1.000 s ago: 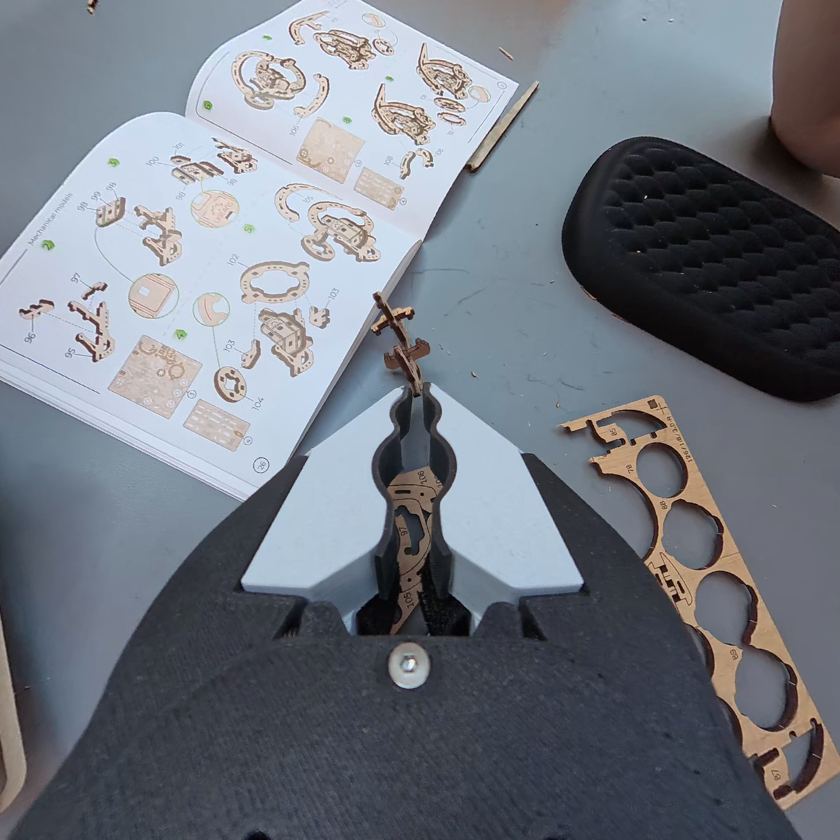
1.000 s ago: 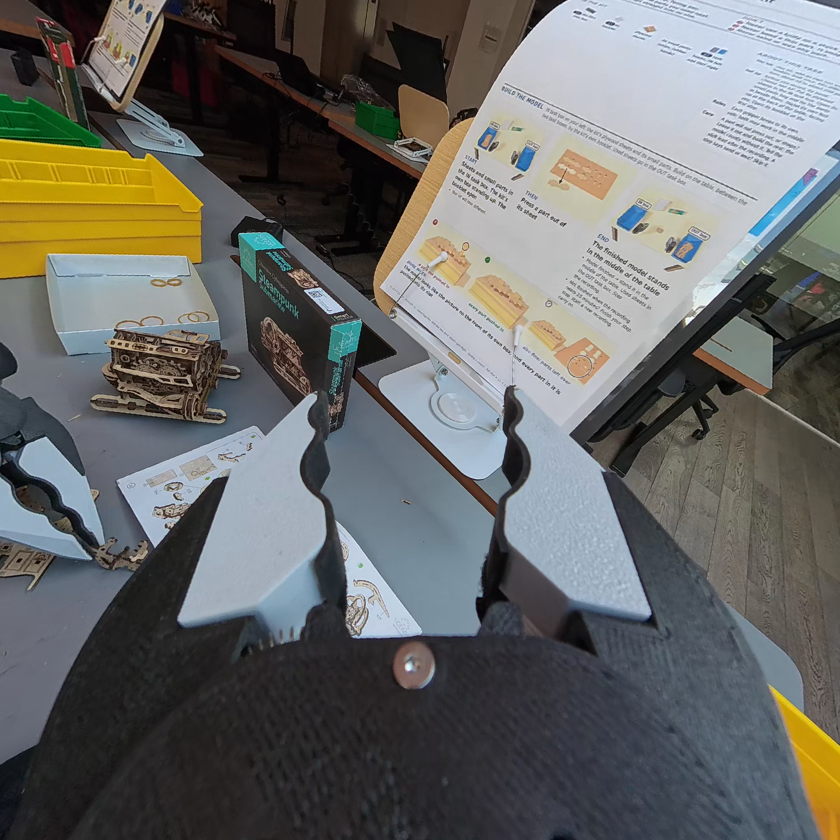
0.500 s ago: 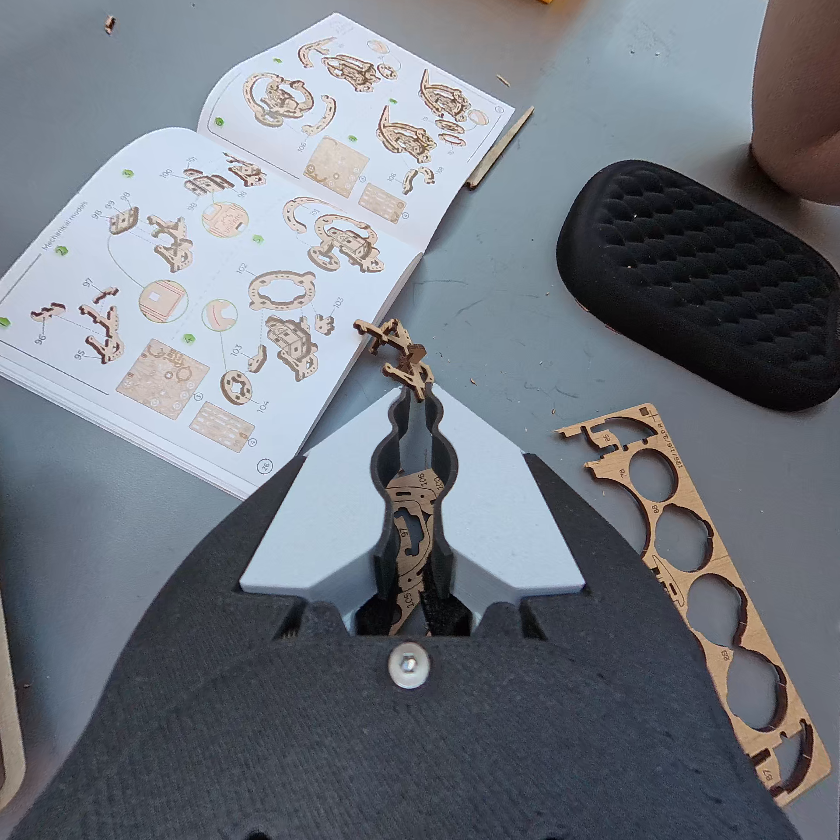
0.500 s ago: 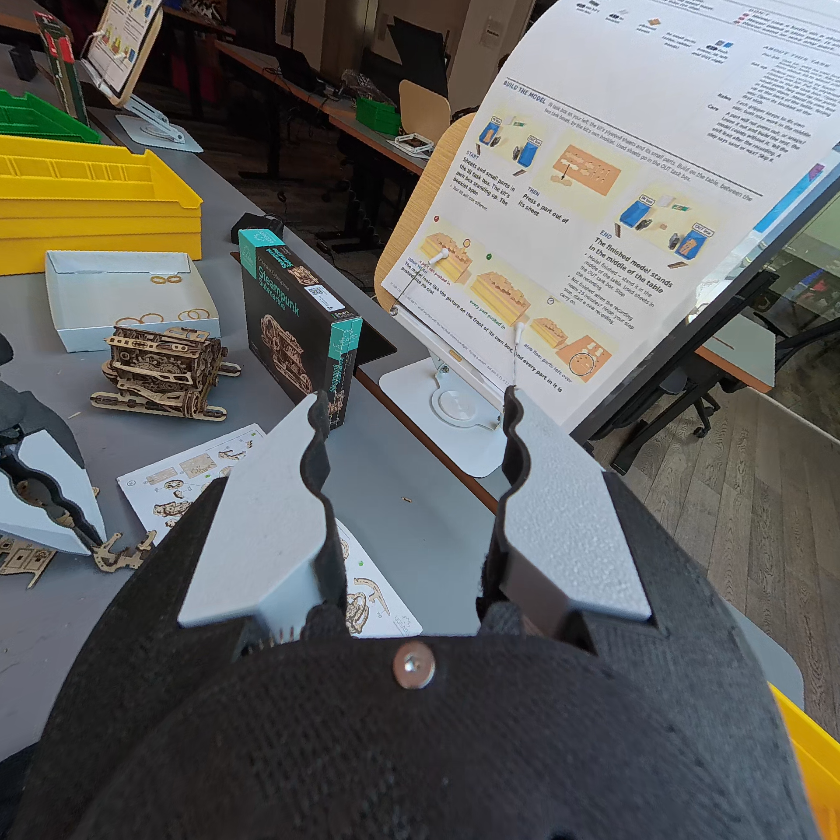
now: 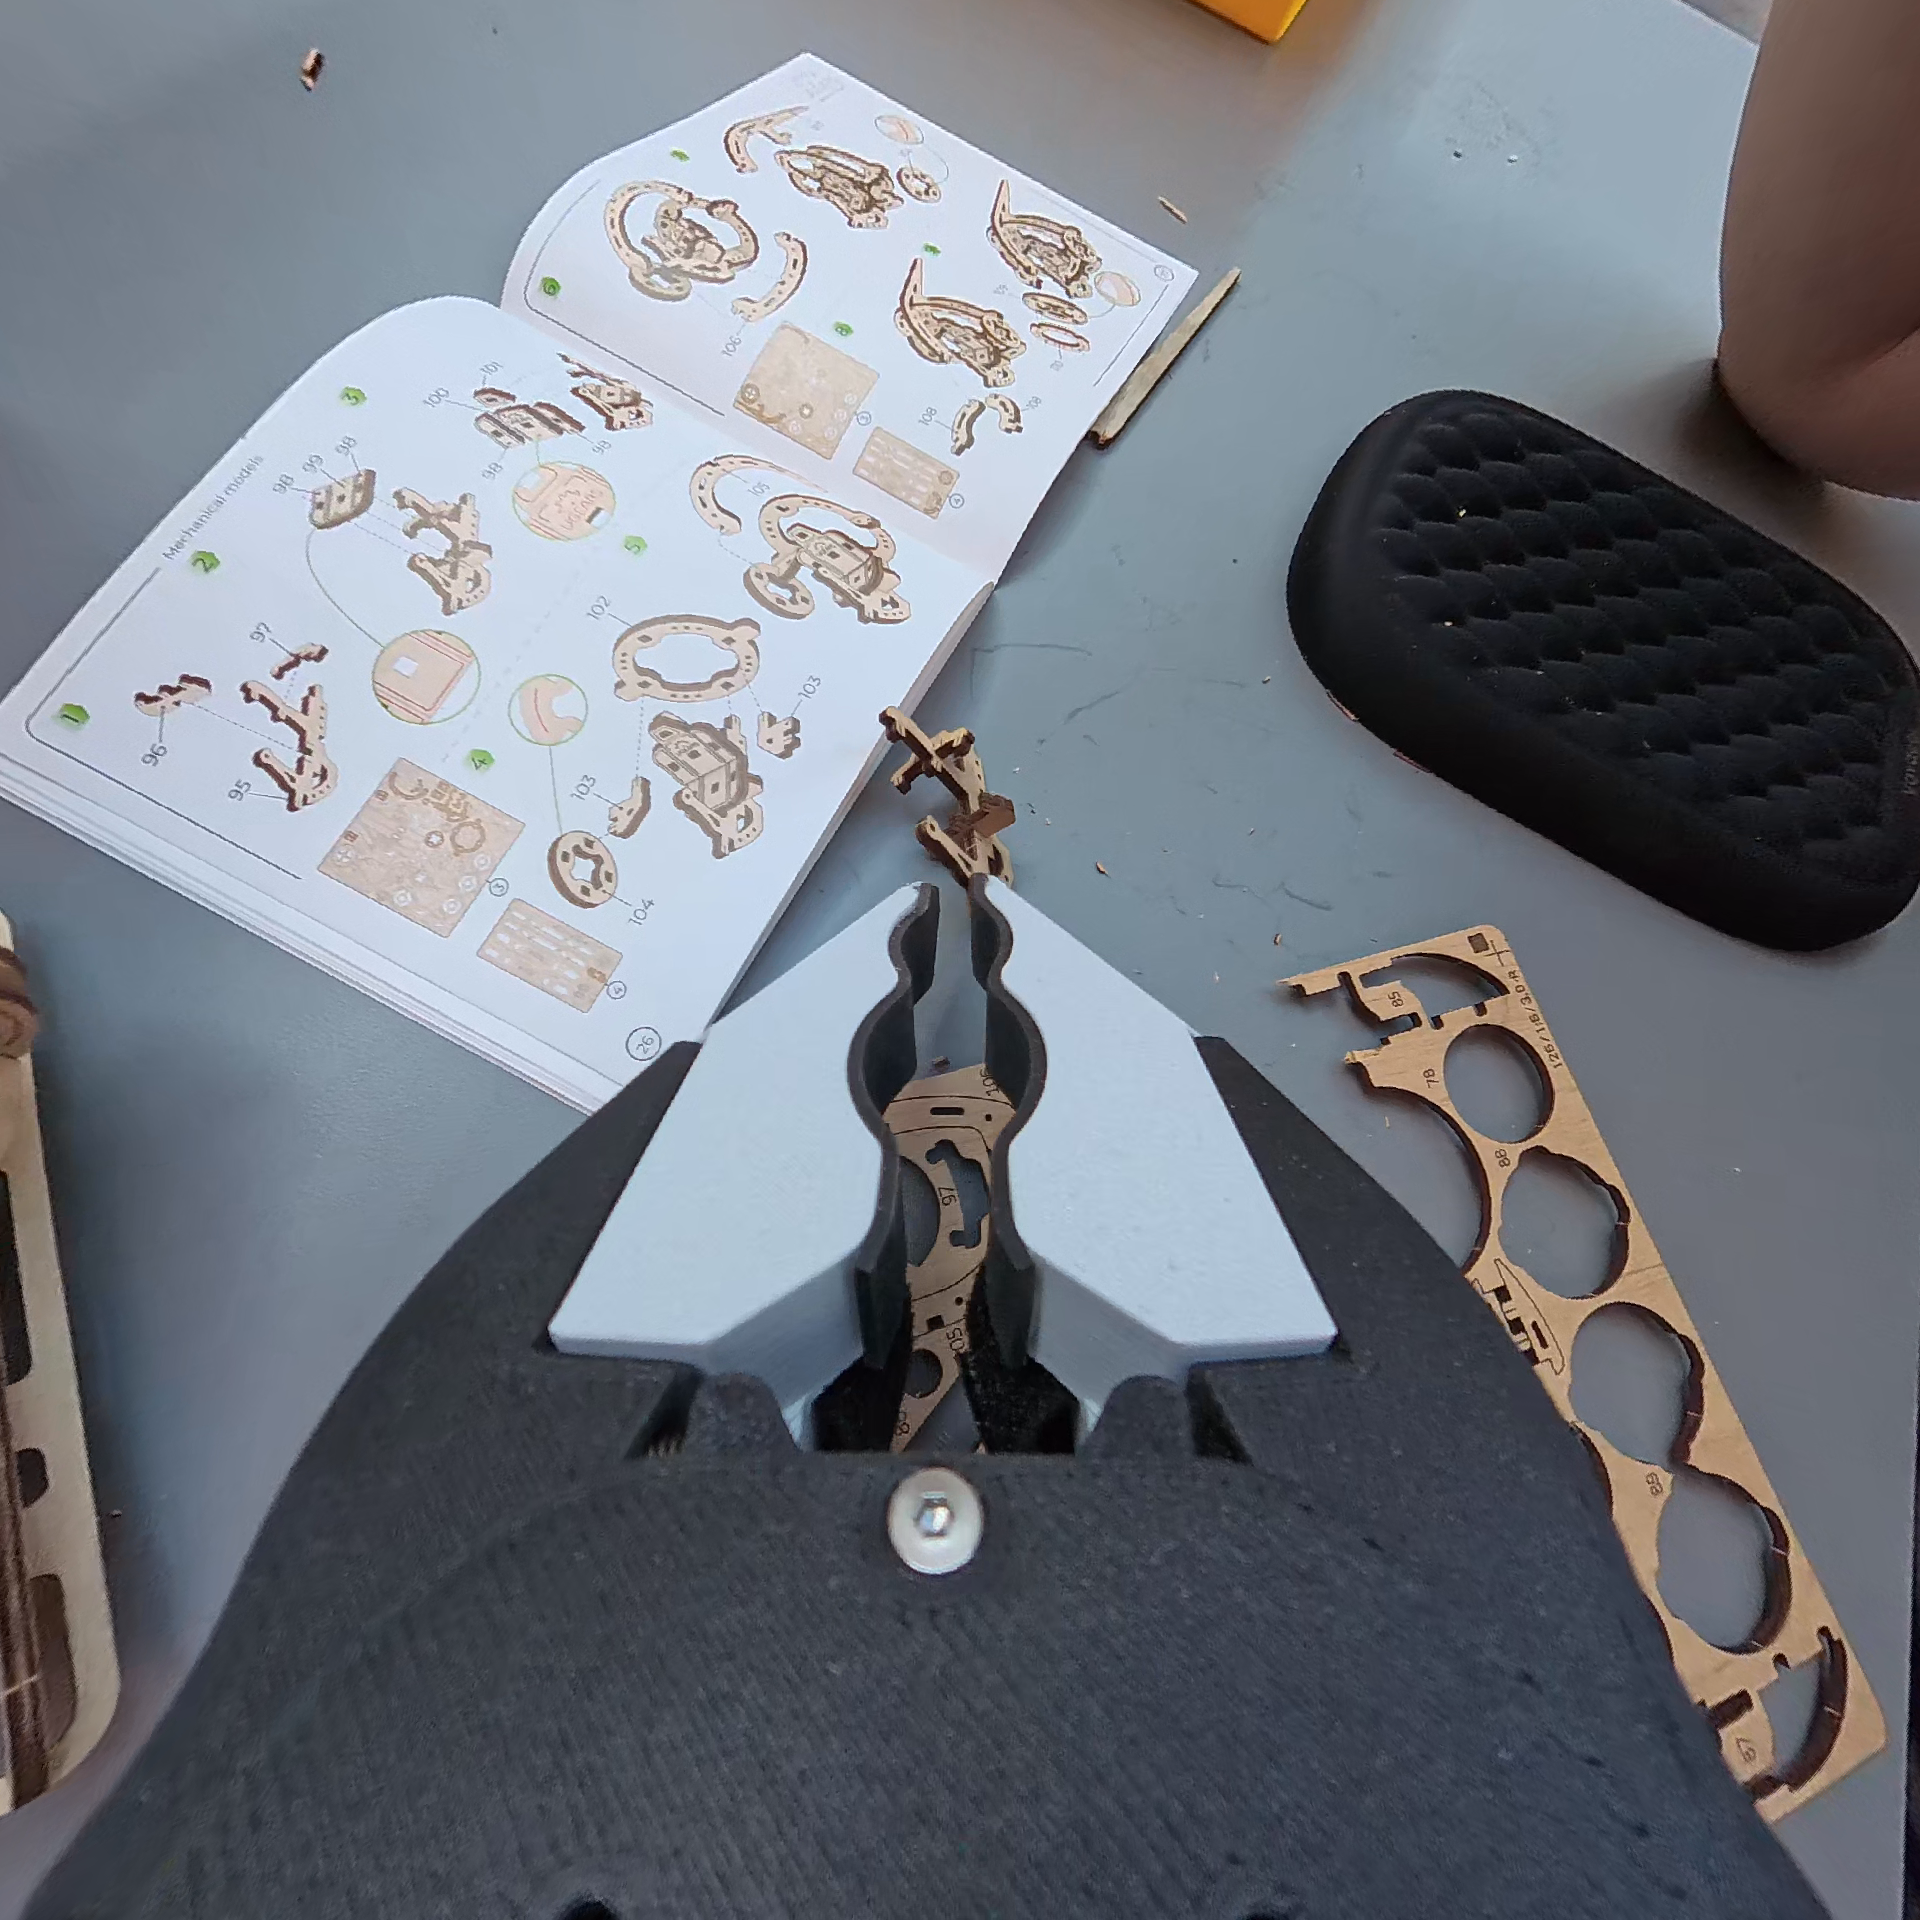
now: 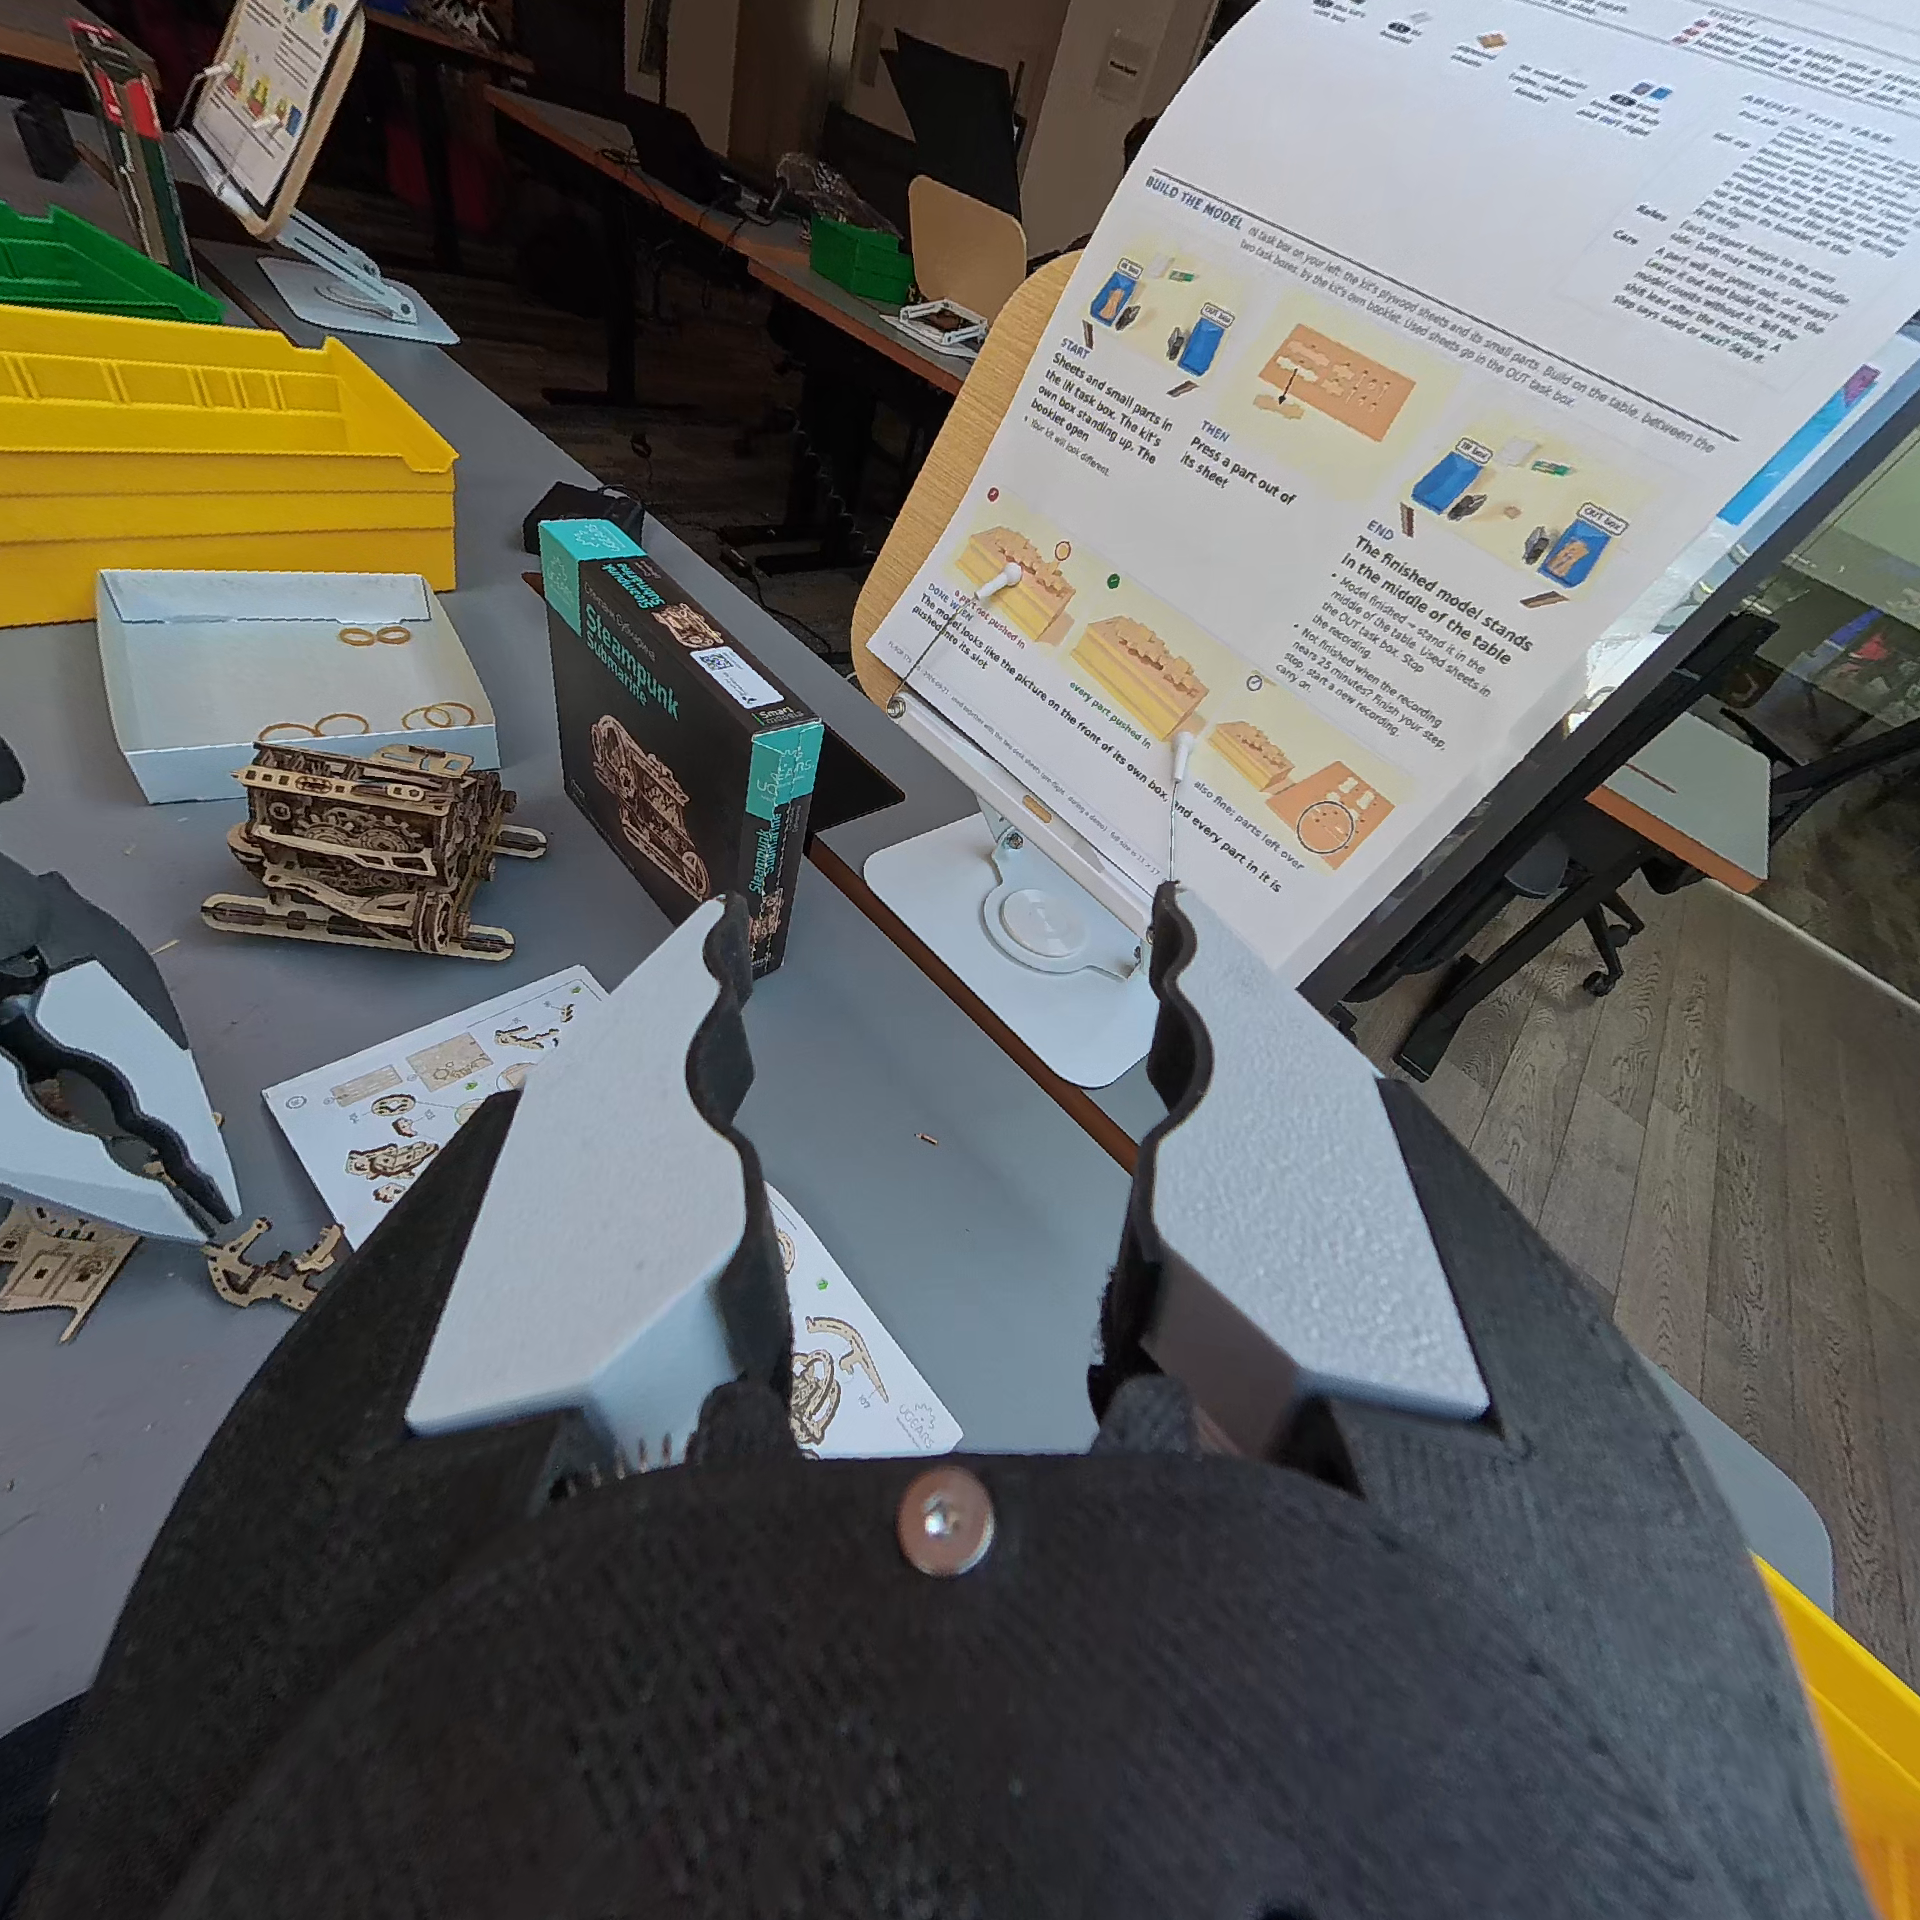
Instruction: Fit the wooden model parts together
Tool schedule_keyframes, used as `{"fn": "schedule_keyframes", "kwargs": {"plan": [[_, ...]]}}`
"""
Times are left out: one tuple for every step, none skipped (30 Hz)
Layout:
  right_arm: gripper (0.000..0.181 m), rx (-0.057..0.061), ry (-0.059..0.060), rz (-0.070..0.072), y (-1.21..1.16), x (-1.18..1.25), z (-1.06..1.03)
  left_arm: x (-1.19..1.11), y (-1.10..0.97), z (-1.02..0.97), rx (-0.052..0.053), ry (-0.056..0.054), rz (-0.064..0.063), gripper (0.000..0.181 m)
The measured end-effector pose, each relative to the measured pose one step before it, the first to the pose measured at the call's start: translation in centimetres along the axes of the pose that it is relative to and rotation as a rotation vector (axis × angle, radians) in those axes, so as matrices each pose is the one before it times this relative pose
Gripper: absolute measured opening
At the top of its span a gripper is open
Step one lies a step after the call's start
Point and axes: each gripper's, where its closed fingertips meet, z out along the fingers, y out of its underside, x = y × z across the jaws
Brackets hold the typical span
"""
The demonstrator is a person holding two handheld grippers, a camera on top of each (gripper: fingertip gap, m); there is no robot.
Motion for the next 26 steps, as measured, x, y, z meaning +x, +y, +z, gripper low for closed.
{"fn": "schedule_keyframes", "kwargs": {"plan": [[0.077, -0.0004, 0.0021, -0.0012, 0.004, 0.052, -0.020, -0.088, -0.200, -0.237, 0.0127, 0.0012, -0.0054, 0.003], [0.077, -0.0002, 0.0034, -0.0010, 0.017, 0.076, -0.032, -0.121, -0.264, -0.278, 0.0167, 0.0022, -0.0090, 0.003], [0.077, 0.0002, 0.0032, -0.0007, -0.003, 0.090, -0.034, -0.160, -0.296, -0.315, 0.0192, -0.0001, -0.0095, 0.003], [0.077, 0.0007, 0.0017, 0.0006, 0.008, 0.077, -0.038, -0.226, -0.372, -0.345, 0.0238, -0.0047, -0.0064, 0.003], [0.077, 0.0020, 0.0009, 0.0024, -0.011, 0.075, -0.039, -0.240, -0.478, -0.395, 0.0298, -0.0080, -0.0013, 0.003], [0.077, 0.0036, 0.0013, 0.0027, -0.030, 0.084, -0.036, -0.205, -0.550, -0.408, 0.0343, -0.0082, 0.0031, 0.003], [0.077, 0.0068, 0.0031, 0.0013, -0.073, 0.128, -0.058, -0.156, -0.631, -0.427, 0.0369, -0.0082, 0.0049, 0.003], [0.076, 0.0144, 0.0097, -0.0018, -0.218, 0.222, -0.118, -0.135, -0.688, -0.435, 0.0404, -0.0086, 0.0070, 0.003], [0.071, 0.0377, 0.0296, -0.0120, -0.615, 0.481, -0.304, -0.050, -0.752, -0.447, 0.0439, -0.0078, 0.0096, 0.003], [0.070, 0.0628, 0.0545, -0.0172, -1.005, 0.818, -0.495, -0.022, -0.824, -0.447, 0.0463, -0.0092, 0.0095, 0.004], [0.071, 0.0608, 0.0543, -0.0190, -1.040, 0.816, -0.583, 0.010, -0.861, -0.445, 0.0488, -0.0091, 0.0086, 0.004], [0.073, 0.0501, 0.0394, -0.0200, -0.917, 0.597, -0.545, 0.040, -0.853, -0.441, 0.0478, -0.0073, 0.0072, 0.004], [0.079, 0.0357, 0.0268, -0.0237, -0.668, 0.370, -0.448, -0.021, -0.829, -0.425, 0.0456, -0.0100, 0.0046, 0.005], [0.088, 0.0308, 0.0333, -0.0303, -0.496, 0.413, -0.326, -0.079, -0.792, -0.417, 0.0456, -0.0118, 0.0051, 0.006], [0.100, 0.0131, 0.0157, -0.0417, -0.165, 0.122, -0.236, -0.128, -0.760, -0.386, 0.0439, -0.0125, 0.0065, 0.009], [0.102, 0.0078, 0.0124, -0.0391, -0.073, 0.018, -0.043, -0.274, -0.605, -0.337, 0.0368, -0.0188, 0.0063, 0.015], [0.103, -0.0193, -0.0041, -0.0320, 0.320, -0.192, 0.085, -0.345, -0.355, -0.232, 0.0223, -0.0200, 0.0079, 0.021], [0.104, -0.0183, 0.0019, -0.0122, 0.335, -0.091, 0.176, -0.385, -0.141, -0.143, 0.0096, -0.0205, 0.0092, 0.026], [0.105, -0.0054, 0.0000, -0.0025, 0.180, -0.108, 0.170, -0.475, 0.018, -0.090, 0.0040, -0.0256, 0.0065, 0.031], [0.105, 0.0039, -0.0020, 0.0039, 0.068, -0.100, 0.131, -0.332, 0.046, -0.025, 0.0066, -0.0157, 0.0000, 0.036], [0.105, 0.0061, -0.0010, 0.0094, 0.026, -0.012, 0.091, -0.124, 0.022, 0.011, 0.0086, -0.0014, -0.0113, 0.039], [0.105, 0.0058, -0.0001, 0.0140, 0.039, 0.075, 0.052, -0.034, -0.037, 0.010, 0.0121, 0.0056, -0.0227, 0.044], [0.104, 0.0067, 0.0018, 0.0179, 0.018, 0.182, 0.015, 0.042, -0.070, 0.023, 0.0143, 0.0111, -0.0272, 0.048], [0.104, 0.0112, 0.0040, 0.0224, -0.026, 0.274, -0.031, 0.055, -0.041, 0.022, 0.0108, 0.0126, -0.0261, 0.053], [0.104, 0.0160, 0.0040, 0.0264, -0.094, 0.338, -0.067, 0.006, -0.006, 0.015, 0.0046, 0.0092, -0.0207, 0.057], [0.104, 0.0195, 0.0039, 0.0304, -0.160, 0.390, -0.112, -0.080, 0.011, 0.001, 0.0013, 0.0014, -0.0111, 0.061]]}}
